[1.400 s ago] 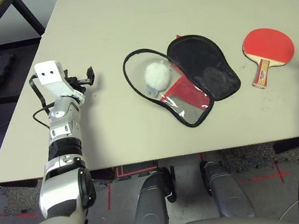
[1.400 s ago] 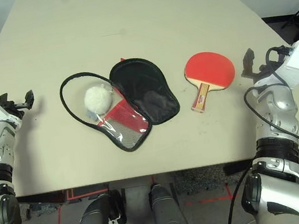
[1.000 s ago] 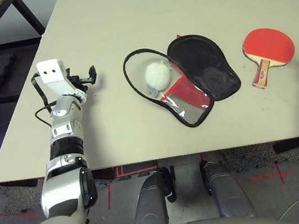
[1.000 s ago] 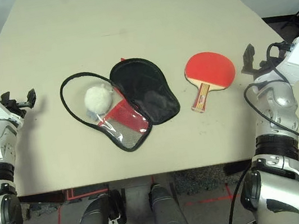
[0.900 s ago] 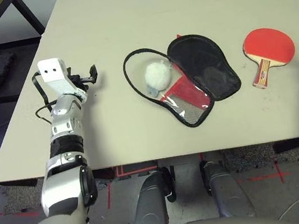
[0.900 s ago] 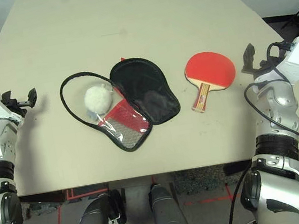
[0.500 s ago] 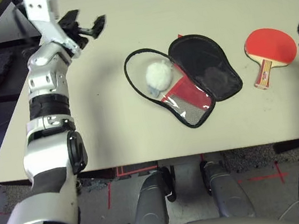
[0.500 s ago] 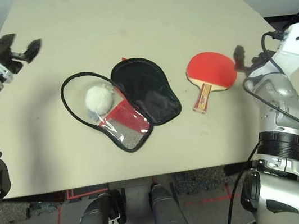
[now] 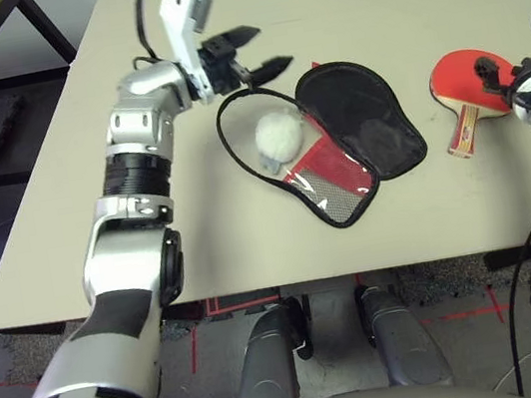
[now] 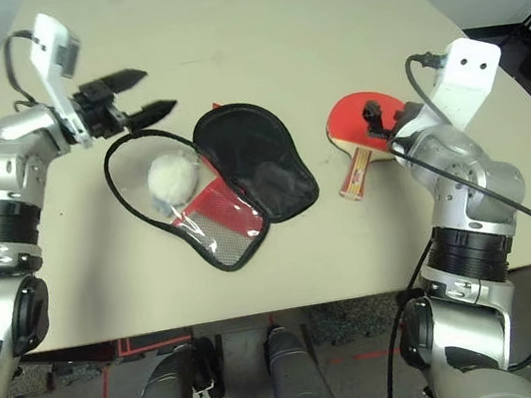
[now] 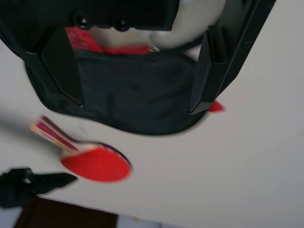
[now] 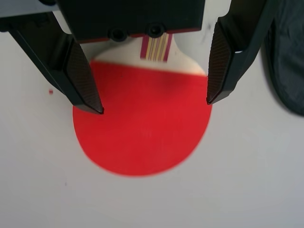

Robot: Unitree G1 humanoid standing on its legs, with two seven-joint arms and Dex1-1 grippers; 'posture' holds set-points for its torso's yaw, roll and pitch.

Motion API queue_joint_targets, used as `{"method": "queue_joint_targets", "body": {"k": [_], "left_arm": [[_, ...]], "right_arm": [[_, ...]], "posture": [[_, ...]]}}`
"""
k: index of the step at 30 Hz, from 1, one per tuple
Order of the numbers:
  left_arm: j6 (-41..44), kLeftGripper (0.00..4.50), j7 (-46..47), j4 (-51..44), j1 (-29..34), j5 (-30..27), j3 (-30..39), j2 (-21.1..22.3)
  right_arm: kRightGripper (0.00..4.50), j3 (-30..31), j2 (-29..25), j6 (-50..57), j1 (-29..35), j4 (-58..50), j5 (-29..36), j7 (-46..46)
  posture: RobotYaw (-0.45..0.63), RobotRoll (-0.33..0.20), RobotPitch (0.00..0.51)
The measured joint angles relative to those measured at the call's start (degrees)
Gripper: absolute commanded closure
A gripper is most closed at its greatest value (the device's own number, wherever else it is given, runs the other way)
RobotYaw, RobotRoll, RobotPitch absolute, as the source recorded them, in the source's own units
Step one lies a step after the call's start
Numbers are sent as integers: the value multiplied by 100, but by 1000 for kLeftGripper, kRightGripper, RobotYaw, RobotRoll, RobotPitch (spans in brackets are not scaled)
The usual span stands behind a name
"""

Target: Store the ping-pong paddle in its case and zip it.

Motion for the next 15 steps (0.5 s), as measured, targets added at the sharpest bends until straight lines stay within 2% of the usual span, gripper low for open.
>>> {"method": "queue_joint_targets", "body": {"k": [15], "left_arm": [[164, 0, -59, -635, 451, 53, -321, -100]], "right_arm": [[24, 160, 495, 619, 193, -96, -296, -136]], "posture": [[-58, 0, 169]]}}
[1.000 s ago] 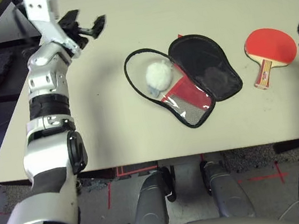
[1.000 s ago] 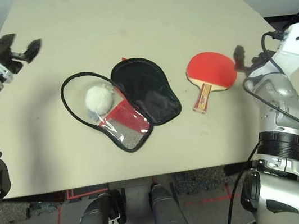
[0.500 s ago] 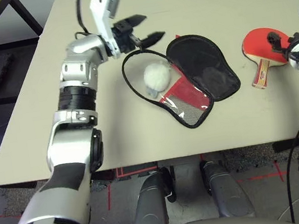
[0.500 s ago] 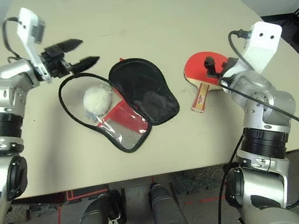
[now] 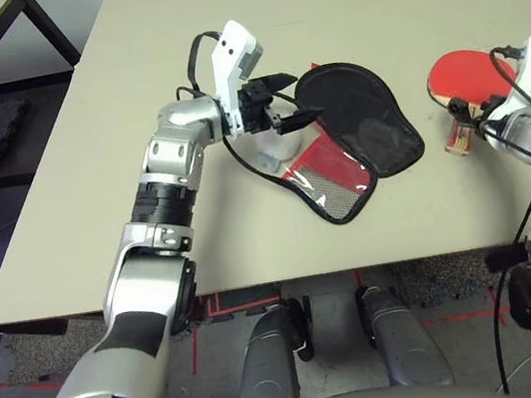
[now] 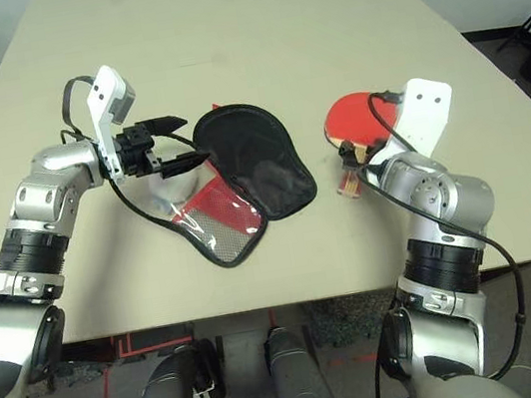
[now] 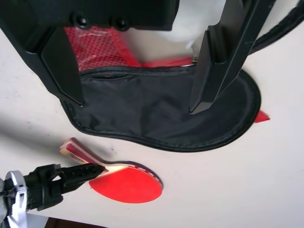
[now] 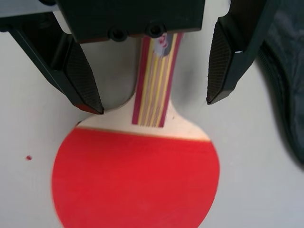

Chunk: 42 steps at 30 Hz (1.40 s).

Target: Store the ping-pong paddle in its case and zip it.

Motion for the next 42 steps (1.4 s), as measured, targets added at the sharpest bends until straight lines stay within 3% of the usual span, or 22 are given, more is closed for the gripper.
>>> {"method": "queue_joint_targets", "body": {"k": [4, 13, 30, 41, 42], "left_arm": [[71, 0, 24, -116, 67, 0, -12, -8], [221, 0, 98, -264, 137, -4, -20, -16], [287, 0, 201, -389, 162, -50, -19, -21], [288, 0, 254, -397, 192, -58, -19, -46], [288, 0, 255, -400, 207, -58, -19, -46]], "right_arm": [[523, 126, 0, 0, 20, 6, -132, 71], [3437, 427, -97, -2, -15, 153, -459, 256], [3552, 374, 43, 187, -218, 275, -678, 247], [10, 284, 298, 604, -475, 326, -751, 269], [10, 294, 303, 604, -483, 338, -755, 282]], "posture": [[-53, 0, 172], [-51, 0, 176], [-55, 0, 180], [-48, 0, 184], [-48, 0, 184]]}}
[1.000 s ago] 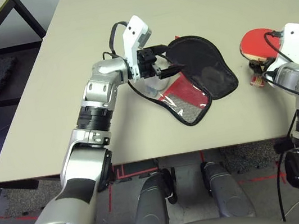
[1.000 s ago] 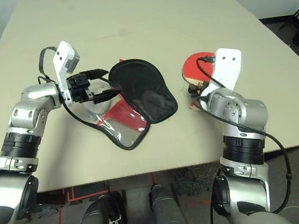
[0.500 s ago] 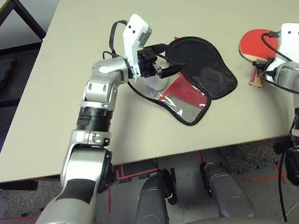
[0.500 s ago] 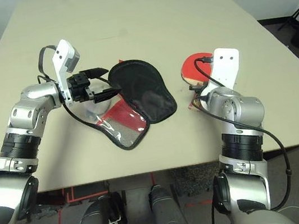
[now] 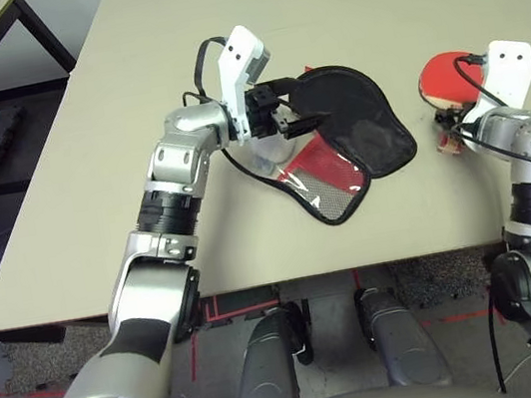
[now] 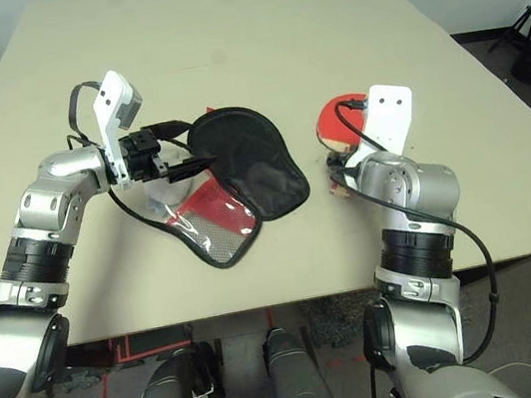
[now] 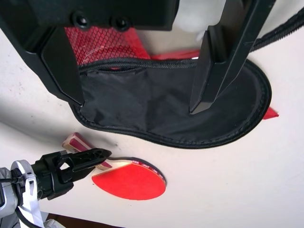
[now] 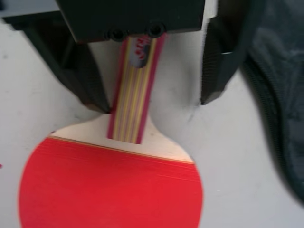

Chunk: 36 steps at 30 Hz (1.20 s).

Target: Store the ping-pong paddle in its case and zip it.

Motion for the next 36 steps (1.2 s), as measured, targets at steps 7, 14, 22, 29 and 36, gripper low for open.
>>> {"method": "queue_joint_targets", "body": {"k": [7, 14, 22, 29, 36], "left_arm": [[1, 0, 8, -12, 12, -2, 3, 4], [11, 0, 46, -82, 12, -10, 8, 0], [44, 0, 65, -111, 12, -16, 13, 1], [55, 0, 95, -119, 12, -22, 16, 0], [54, 0, 95, -116, 11, -27, 35, 1]], "right_arm": [[1277, 422, -225, 131, -8, 144, -231, 110], [3282, 1106, -415, 426, 36, 168, -408, 385], [3311, 1096, -385, 516, -45, 205, -554, 377], [3311, 860, -301, 331, -154, 387, -634, 320], [3311, 910, -719, -9, -480, 453, -725, 536]], "posture": [[-44, 0, 185], [-39, 0, 187], [-40, 0, 191], [-46, 0, 190], [-56, 0, 186]]}}
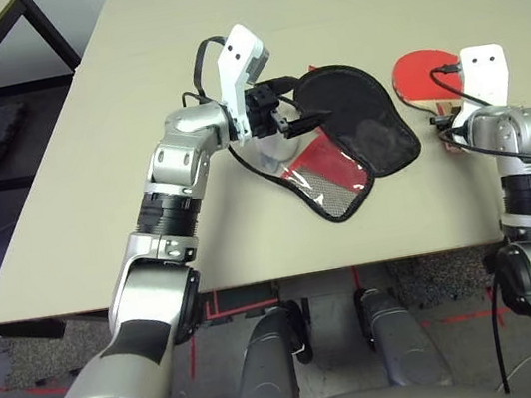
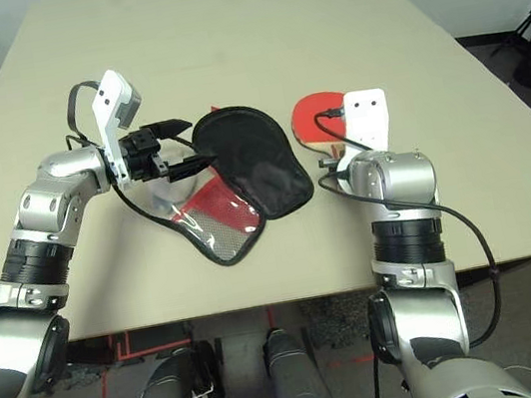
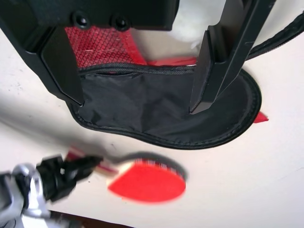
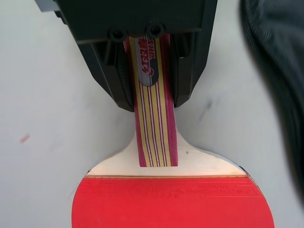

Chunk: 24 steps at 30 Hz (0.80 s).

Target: Store the ping-pong paddle in its case and zip it.

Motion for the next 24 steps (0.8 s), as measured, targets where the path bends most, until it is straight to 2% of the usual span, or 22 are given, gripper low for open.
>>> {"method": "queue_joint_targets", "body": {"k": [6, 15, 24], "left_arm": [[-3, 0, -14, 22, -9, 0, 7, -1], [28, 0, -57, 22, -33, -6, 12, 28], [192, 0, -77, -151, -24, -98, 129, 228]], "right_arm": [[3311, 614, -197, 56, -225, -313, 73, 642], [3311, 1163, 389, 674, 80, -965, 250, 954], [3311, 1480, 452, 1048, 278, -1584, 314, 1145]], "posture": [[-60, 0, 181], [-46, 0, 180], [-38, 0, 177]]}}
